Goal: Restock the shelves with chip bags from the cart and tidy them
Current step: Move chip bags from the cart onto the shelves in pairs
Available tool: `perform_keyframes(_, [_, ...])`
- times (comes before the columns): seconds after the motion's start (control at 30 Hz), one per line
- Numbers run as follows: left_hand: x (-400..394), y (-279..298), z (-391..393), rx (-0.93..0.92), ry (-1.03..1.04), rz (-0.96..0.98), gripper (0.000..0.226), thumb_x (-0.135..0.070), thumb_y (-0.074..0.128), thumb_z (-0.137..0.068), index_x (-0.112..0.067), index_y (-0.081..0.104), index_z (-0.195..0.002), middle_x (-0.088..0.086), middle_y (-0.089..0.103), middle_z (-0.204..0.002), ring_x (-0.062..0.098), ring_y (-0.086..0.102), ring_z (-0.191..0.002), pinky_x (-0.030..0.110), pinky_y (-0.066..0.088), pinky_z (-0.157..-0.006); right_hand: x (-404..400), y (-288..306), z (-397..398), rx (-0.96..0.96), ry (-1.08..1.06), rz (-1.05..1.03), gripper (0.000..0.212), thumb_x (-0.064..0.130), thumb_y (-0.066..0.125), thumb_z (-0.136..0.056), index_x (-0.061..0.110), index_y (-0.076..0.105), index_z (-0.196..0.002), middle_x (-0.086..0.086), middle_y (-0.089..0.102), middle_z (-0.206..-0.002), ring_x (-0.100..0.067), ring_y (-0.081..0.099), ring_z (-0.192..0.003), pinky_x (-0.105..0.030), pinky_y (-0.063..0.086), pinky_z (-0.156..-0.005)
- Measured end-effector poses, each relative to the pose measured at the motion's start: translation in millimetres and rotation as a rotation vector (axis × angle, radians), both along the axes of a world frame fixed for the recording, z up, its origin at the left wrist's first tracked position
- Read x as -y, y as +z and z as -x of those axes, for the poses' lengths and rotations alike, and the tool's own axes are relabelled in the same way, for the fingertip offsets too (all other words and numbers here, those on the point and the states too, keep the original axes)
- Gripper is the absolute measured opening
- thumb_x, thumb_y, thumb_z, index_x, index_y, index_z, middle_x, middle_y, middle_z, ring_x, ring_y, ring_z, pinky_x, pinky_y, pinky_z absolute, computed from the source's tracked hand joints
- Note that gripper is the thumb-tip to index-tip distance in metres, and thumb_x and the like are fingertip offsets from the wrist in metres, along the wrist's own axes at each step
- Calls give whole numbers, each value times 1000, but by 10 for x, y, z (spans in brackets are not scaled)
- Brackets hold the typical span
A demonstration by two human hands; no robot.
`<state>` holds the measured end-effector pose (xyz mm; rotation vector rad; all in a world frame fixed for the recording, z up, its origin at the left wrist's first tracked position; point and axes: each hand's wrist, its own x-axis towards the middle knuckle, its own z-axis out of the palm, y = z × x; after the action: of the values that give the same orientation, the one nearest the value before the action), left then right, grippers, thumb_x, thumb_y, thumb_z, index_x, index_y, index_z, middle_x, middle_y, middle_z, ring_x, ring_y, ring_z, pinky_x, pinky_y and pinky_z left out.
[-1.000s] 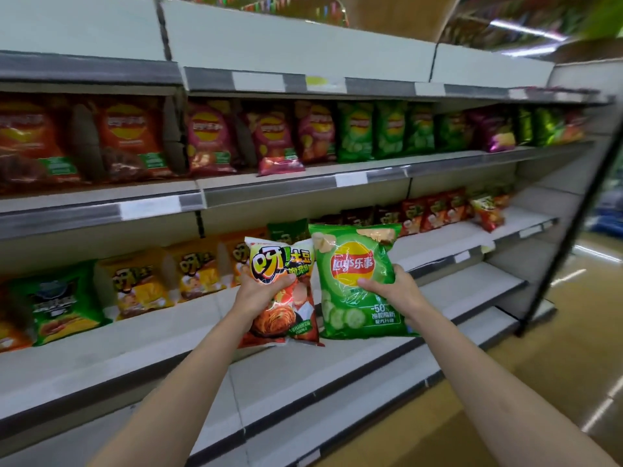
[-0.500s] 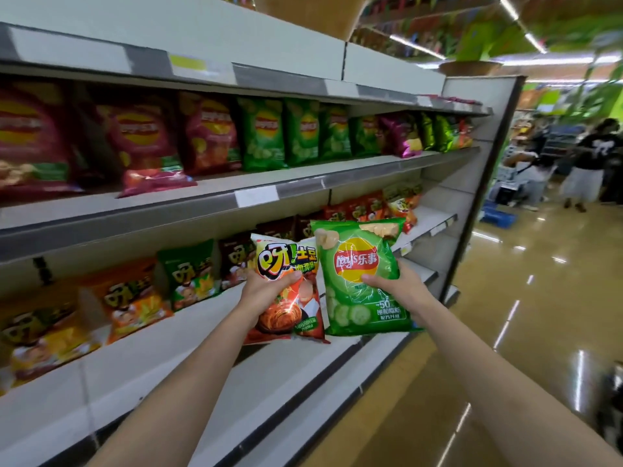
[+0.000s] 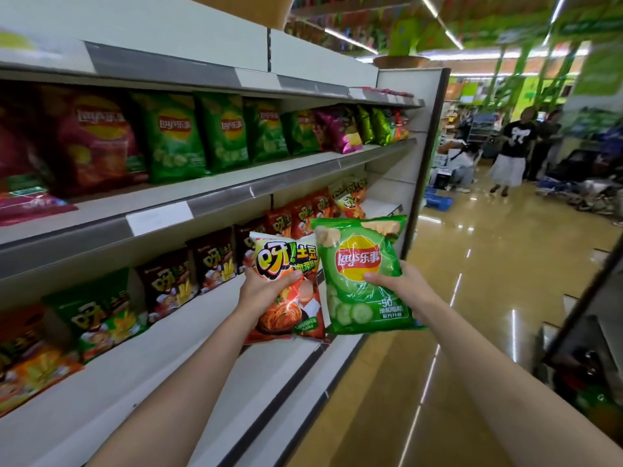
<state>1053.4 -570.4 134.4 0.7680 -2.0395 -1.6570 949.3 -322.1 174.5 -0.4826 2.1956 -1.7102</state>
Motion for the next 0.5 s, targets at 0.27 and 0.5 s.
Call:
perform_keyframes(0.27, [-35, 123, 323, -36, 139, 4, 114, -71, 85, -35, -16, 46, -127, -2, 65, -115, 19, 64, -101, 43, 52, -94, 110, 45, 654, 1, 105, 33, 55, 25, 82, -72, 13, 55, -118, -8, 70, -105, -26, 69, -92, -42, 55, -82])
perform_keyframes(0.5, [-230, 305, 779, -43, 301, 46, 112, -70, 85, -38, -14, 46, -128, 0, 65, -113, 22, 63, -103, 48, 50, -96, 143, 148, 1419, -54, 245, 97, 52, 26, 80, -75, 16, 51, -116, -4, 66, -107, -17, 65, -92, -29, 50, -70])
